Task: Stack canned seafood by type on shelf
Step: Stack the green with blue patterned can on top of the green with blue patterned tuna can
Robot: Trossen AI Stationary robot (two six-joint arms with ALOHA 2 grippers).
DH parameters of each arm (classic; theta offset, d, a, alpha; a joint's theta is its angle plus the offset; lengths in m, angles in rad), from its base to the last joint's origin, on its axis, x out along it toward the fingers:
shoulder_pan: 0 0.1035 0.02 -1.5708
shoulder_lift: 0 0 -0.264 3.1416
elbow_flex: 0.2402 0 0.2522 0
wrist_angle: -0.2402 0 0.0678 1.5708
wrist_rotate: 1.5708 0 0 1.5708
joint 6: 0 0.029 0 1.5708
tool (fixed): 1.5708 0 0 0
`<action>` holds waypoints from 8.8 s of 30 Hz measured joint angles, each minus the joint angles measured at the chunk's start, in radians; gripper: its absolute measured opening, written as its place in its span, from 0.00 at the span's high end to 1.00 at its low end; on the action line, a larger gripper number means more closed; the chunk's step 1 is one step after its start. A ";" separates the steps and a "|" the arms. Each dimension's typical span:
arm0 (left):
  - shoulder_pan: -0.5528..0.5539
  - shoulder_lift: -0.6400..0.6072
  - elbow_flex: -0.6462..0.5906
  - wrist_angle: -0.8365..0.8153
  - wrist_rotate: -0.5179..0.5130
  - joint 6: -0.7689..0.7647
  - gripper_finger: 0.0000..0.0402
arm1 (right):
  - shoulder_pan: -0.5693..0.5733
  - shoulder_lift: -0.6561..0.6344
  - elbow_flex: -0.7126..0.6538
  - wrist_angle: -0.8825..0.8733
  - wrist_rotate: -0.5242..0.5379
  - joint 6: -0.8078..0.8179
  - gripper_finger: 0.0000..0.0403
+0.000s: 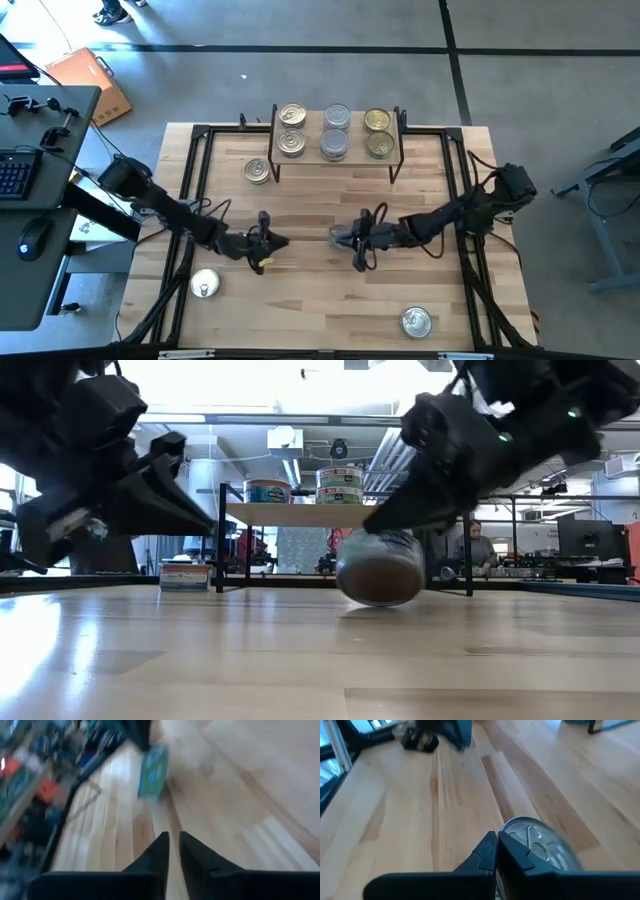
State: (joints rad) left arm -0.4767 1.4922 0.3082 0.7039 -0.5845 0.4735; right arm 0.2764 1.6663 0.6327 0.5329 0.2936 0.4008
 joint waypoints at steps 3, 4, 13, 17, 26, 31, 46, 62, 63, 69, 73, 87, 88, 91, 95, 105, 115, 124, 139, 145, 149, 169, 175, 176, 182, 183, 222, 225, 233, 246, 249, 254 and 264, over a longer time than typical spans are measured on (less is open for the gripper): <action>0.040 0.063 0.012 0.125 0.086 0.107 0.81 | -0.017 0.029 0.040 0.001 -0.022 -0.006 1.00; 0.055 0.084 0.017 0.157 0.108 0.130 0.77 | -0.021 0.042 0.054 0.000 -0.025 -0.007 1.00; 0.180 0.283 0.140 0.238 0.214 0.184 0.46 | -0.039 0.141 0.168 0.001 -0.028 -0.028 1.00; 0.212 0.363 0.209 0.238 0.215 0.186 0.41 | -0.039 0.147 0.190 0.003 -0.044 -0.044 1.00; 0.221 0.444 0.266 0.244 0.219 0.126 0.49 | -0.038 0.147 0.198 -0.006 -0.063 -0.064 1.00; 0.220 0.440 0.262 0.219 0.231 0.041 0.68 | -0.035 0.147 0.198 0.016 -0.060 -0.124 0.93; 0.205 0.441 0.261 0.208 0.224 -0.072 0.68 | 0.003 0.128 0.198 -0.047 -0.030 -0.637 0.36; 0.205 0.441 0.261 0.211 0.223 -0.079 0.65 | 0.026 0.200 0.198 -0.037 0.074 -0.619 0.48; 0.205 0.441 0.260 0.211 0.222 -0.079 0.64 | 0.026 0.200 0.198 -0.037 0.074 -0.619 0.50; 0.201 0.429 0.261 0.162 0.214 -0.071 0.62 | 0.044 0.182 0.207 -0.067 0.077 -0.619 0.71; 0.192 0.383 0.260 0.040 0.158 -0.095 0.56 | 0.079 0.137 0.251 -0.213 0.108 -0.586 0.71; 0.190 0.336 0.259 -0.109 0.134 -0.260 0.50 | 0.116 -0.159 0.545 -0.987 0.582 -0.672 0.71; 0.190 0.336 0.259 -0.109 0.135 -0.260 0.50 | 0.088 -0.188 0.561 -1.030 0.594 -0.688 0.71; 0.190 0.336 0.259 -0.109 0.135 -0.264 0.50 | -0.036 -0.266 0.580 -1.095 0.604 -0.749 0.71; 0.190 0.336 0.259 -0.109 0.135 -0.271 0.50 | -0.264 -0.321 0.581 -1.091 0.515 -0.882 0.71; 0.197 0.336 0.260 -0.109 0.138 -0.271 0.50 | -0.712 -0.245 0.581 -0.972 0.251 -1.133 0.71; 0.200 0.336 0.260 -0.111 0.155 -0.321 0.50 | -0.768 -0.186 0.581 -0.980 0.210 -1.143 0.64; 0.200 0.335 0.260 -0.114 0.162 -0.342 0.50 | -0.765 -0.180 0.580 -1.007 0.211 -1.113 0.53; 0.199 0.335 0.261 -0.112 0.181 -0.342 0.50 | -0.505 -0.309 0.676 -1.331 0.269 -0.655 0.43; 0.199 0.335 0.261 -0.109 0.184 -0.342 0.50 | -0.203 -0.288 0.705 -1.614 0.084 -0.127 0.46; 0.199 0.335 0.261 -0.109 0.184 -0.342 0.50 | 0.058 -0.247 0.666 -1.625 -0.077 0.203 0.49; 0.199 0.335 0.261 -0.079 0.184 -0.339 0.50 | 0.603 -0.048 0.235 -0.875 -0.275 1.136 0.98; 0.200 0.335 0.261 -0.054 0.185 -0.333 0.50 | 0.484 -0.007 0.238 -0.812 -0.194 1.004 0.96; 0.200 0.335 0.261 -0.053 0.185 -0.333 0.50 | 0.459 -0.003 0.238 -0.800 -0.157 0.976 0.97; 0.200 0.335 0.261 -0.056 0.186 -0.332 0.50 | 0.289 0.018 0.233 -0.774 0.108 0.914 1.00; 0.200 0.335 0.261 -0.056 0.187 -0.333 0.50 | 0.265 0.020 0.232 -0.765 0.141 0.890 1.00; 0.150 0.335 0.322 -0.050 0.215 0.010 0.50 | 0.123 0.292 0.320 -0.374 0.384 -0.133 0.97; 0.146 0.335 0.343 -0.047 0.217 0.132 0.50 | 0.122 0.294 0.318 -0.300 0.322 -0.143 0.97; 0.150 0.335 0.356 -0.058 0.218 0.216 0.50 | 0.122 0.294 0.316 -0.146 0.229 -0.191 1.00; 0.152 0.334 0.355 -0.123 0.197 0.186 0.50 | 0.123 0.218 0.316 -0.113 0.239 -0.192 1.00; 0.152 0.334 0.355 -0.124 0.156 0.178 0.50 | 0.122 0.213 0.316 -0.112 0.217 -0.197 1.00; 0.151 0.334 0.355 -0.114 0.154 0.119 0.53 | 0.122 0.212 0.316 -0.112 0.206 -0.185 1.00; 0.138 0.336 0.355 -0.121 0.173 -0.022 0.69 | 0.121 0.210 0.317 -0.097 0.216 -0.184 1.00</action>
State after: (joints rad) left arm -0.3391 1.8278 0.6628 0.5828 -0.4113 0.4511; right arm 0.3977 1.8763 0.9497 0.4355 0.5099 0.2169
